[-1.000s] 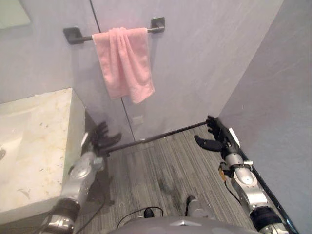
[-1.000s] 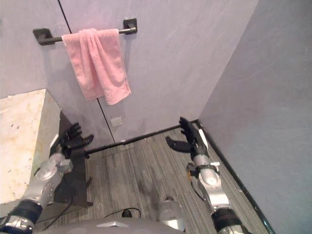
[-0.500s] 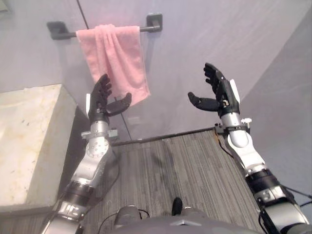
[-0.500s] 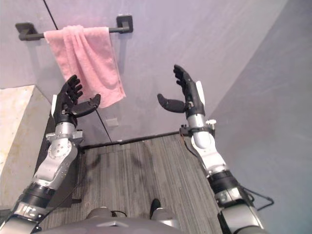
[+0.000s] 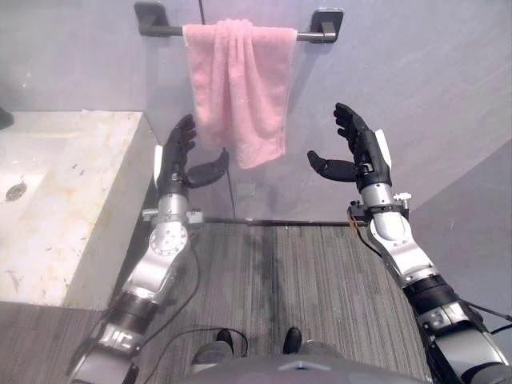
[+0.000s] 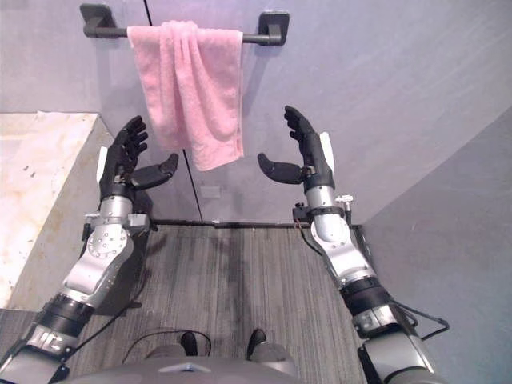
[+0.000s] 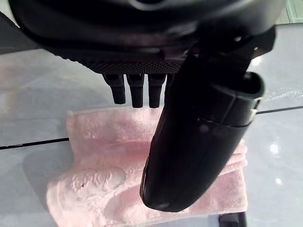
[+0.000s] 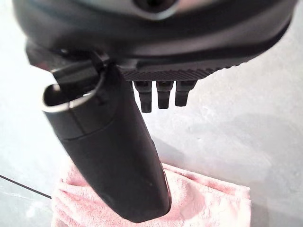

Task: Organize the bathroom.

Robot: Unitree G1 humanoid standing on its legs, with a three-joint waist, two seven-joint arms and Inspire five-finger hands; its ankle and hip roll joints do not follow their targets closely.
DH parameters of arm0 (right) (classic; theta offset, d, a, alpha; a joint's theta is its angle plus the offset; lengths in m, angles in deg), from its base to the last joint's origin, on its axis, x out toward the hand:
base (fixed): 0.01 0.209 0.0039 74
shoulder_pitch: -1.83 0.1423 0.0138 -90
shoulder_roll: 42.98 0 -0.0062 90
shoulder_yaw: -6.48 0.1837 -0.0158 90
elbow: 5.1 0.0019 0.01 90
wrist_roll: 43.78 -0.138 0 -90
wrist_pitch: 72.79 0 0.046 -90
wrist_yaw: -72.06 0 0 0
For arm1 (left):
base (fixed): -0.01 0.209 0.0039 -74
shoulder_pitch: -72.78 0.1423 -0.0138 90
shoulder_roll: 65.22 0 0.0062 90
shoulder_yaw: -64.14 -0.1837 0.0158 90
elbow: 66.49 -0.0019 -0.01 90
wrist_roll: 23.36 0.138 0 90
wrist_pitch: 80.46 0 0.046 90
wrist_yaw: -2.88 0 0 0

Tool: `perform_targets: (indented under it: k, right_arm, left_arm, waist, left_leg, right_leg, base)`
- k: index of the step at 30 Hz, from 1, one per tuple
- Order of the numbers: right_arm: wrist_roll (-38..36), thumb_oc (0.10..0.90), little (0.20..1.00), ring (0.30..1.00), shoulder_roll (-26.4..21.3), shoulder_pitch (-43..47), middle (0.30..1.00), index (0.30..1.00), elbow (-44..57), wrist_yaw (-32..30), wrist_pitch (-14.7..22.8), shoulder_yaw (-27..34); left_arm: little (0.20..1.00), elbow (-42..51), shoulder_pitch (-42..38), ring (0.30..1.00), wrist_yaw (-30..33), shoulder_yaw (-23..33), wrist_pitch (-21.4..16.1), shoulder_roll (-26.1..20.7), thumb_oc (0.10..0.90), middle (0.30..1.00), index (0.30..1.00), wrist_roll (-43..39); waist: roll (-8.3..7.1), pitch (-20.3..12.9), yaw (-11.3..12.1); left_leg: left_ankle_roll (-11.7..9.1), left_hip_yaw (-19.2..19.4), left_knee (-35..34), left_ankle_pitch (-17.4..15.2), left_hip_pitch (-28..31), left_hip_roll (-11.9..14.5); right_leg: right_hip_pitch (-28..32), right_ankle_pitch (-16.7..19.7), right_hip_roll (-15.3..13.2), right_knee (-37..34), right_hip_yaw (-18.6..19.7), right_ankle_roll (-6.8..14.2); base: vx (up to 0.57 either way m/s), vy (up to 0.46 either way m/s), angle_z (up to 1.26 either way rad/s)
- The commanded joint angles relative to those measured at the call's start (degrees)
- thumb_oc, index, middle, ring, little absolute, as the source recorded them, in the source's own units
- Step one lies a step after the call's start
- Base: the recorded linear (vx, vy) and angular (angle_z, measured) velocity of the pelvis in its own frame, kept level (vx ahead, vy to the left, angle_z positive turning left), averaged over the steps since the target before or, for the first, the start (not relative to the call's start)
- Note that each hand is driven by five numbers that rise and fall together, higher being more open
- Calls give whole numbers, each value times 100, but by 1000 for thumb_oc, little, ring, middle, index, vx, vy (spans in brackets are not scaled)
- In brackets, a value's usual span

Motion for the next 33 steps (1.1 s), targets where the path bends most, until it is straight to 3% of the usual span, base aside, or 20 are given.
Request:
perform_targets:
  k: [1,4,5,6,7,9,10,12,14,19,21,24,26,28,30,33]
  right_arm:
    - [-13,800,900,900,-190,532,900,900,574,-295,408,452]
    - [68,800,900,900,-233,366,900,900,580,-489,447,645]
    - [117,800,900,900,-229,335,900,900,593,-572,451,732]
    - [133,800,900,900,-203,336,900,900,602,-583,434,740]
    - [331,800,900,900,-83,379,900,900,653,-683,362,741]
    - [508,800,900,900,-18,442,900,900,678,-754,327,701]
    - [494,800,900,900,19,622,900,900,744,-637,232,587]
    - [426,800,900,900,10,774,900,900,747,-582,209,467]
    - [254,800,900,900,56,1109,900,900,649,-471,138,249]
    - [20,800,900,900,-41,1367,900,900,344,-392,13,201]
    - [-18,800,900,900,-81,1419,900,900,357,-375,-97,201]
    - [-81,800,900,900,-178,1464,900,900,335,-270,-212,183]
    - [-43,800,900,900,-193,1506,900,900,302,-244,-238,149]
    - [-128,800,900,900,-233,1570,900,900,240,-259,-264,98]
    - [-160,800,900,900,-235,1615,900,900,85,-210,-232,129]
    - [-39,800,900,900,-201,1439,900,900,137,-242,-188,205]
  left_arm:
    - [900,509,-534,900,-131,40,-457,-392,800,900,900,187]
    - [900,471,-547,900,-175,79,-404,-447,800,900,900,228]
    - [900,475,-511,900,-144,104,-337,-463,800,900,900,282]
    - [900,483,-501,900,-126,108,-327,-469,800,900,900,283]
    - [900,501,-442,900,-44,156,-327,-491,800,900,900,246]
    - [900,513,-416,900,1,187,-326,-496,800,900,900,248]
    - [900,569,-420,900,111,210,-296,-478,800,900,900,305]
    - [900,612,-424,900,219,186,-259,-467,800,900,900,358]
    - [900,609,-436,900,382,110,-307,-444,800,900,900,439]
    - [900,429,-556,900,170,-87,-503,-334,800,900,900,328]
    - [900,519,-517,900,177,-85,-413,-328,800,900,900,234]
    - [900,620,-460,900,179,3,-354,-318,800,900,900,36]
    - [900,620,-441,900,183,45,-345,-307,800,900,900,45]
    - [900,576,-441,900,123,93,-367,-300,800,900,900,58]
    - [900,507,-416,900,-27,162,-478,-334,800,900,900,108]
    - [900,535,-403,900,-119,163,-490,-374,800,900,900,76]
  waist:
    - [59,-428,-118]
    - [194,-383,-196]
    - [208,-372,-223]
    - [196,-378,-217]
    - [156,-410,-182]
    - [118,-420,-165]
    - [-34,-481,-96]
    - [-105,-472,-76]
    - [-132,-391,-83]
    - [-120,-461,-131]
    - [-158,-494,-135]
    - [-275,-448,-68]
    - [-303,-429,-34]
    - [-321,-439,14]
    - [-284,-521,34]
    - [-231,-593,2]
  left_leg:
    - [133,-86,-307,401,-179,-37]
    - [217,-37,-328,352,-53,-19]
    - [246,-21,-335,292,0,-62]
    - [248,-10,-351,283,20,-86]
    - [216,21,-431,314,70,-152]
    - [168,38,-460,319,98,-170]
    - [68,142,-507,239,91,-303]
    - [45,231,-517,129,135,-364]
    - [155,317,-520,-67,260,-432]
    - [285,275,-263,-294,323,-575]
    - [178,357,312,-436,196,-649]
    - [-115,271,1637,-280,-375,-671]
    - [-132,205,1917,-263,-538,-638]
    - [-76,150,1742,-355,-547,-601]
    - [16,127,830,-349,-273,-378]
    - [-66,-3,-291,269,-42,18]
  right_leg:
    - [-621,-1066,-257,2241,358,792]
    - [-1099,-907,-474,3624,571,930]
    - [-1215,-746,-488,3737,703,944]
    - [-1213,-716,-497,3593,687,945]
    - [-1057,-743,-489,2786,488,917]
    - [-829,-748,-437,1928,292,891]
    - [-518,-437,-309,137,11,891]
    - [-471,16,-242,-541,-57,958]
    - [-841,352,-265,-443,43,1040]
    - [-911,105,-41,-173,382,854]
    - [-832,45,21,-157,467,747]
    - [-591,-46,131,-173,634,513]
    - [-508,-101,165,-156,645,453]
    - [-420,-179,200,-128,607,432]
    - [-303,-259,263,-194,535,437]
    - [-88,-298,327,-467,518,455]
  base:
    - [249,212,4]
    - [284,183,14]
    - [299,105,16]
    - [349,41,4]
    - [223,-17,1]
    - [278,-82,-18]
    - [321,-140,-35]
    - [215,-96,-38]
    - [198,-60,-15]
    - [280,-106,17]
    - [270,-91,36]
    - [233,-85,20]
    - [169,-30,23]
    - [193,14,13]
    - [249,63,18]
    - [308,81,10]
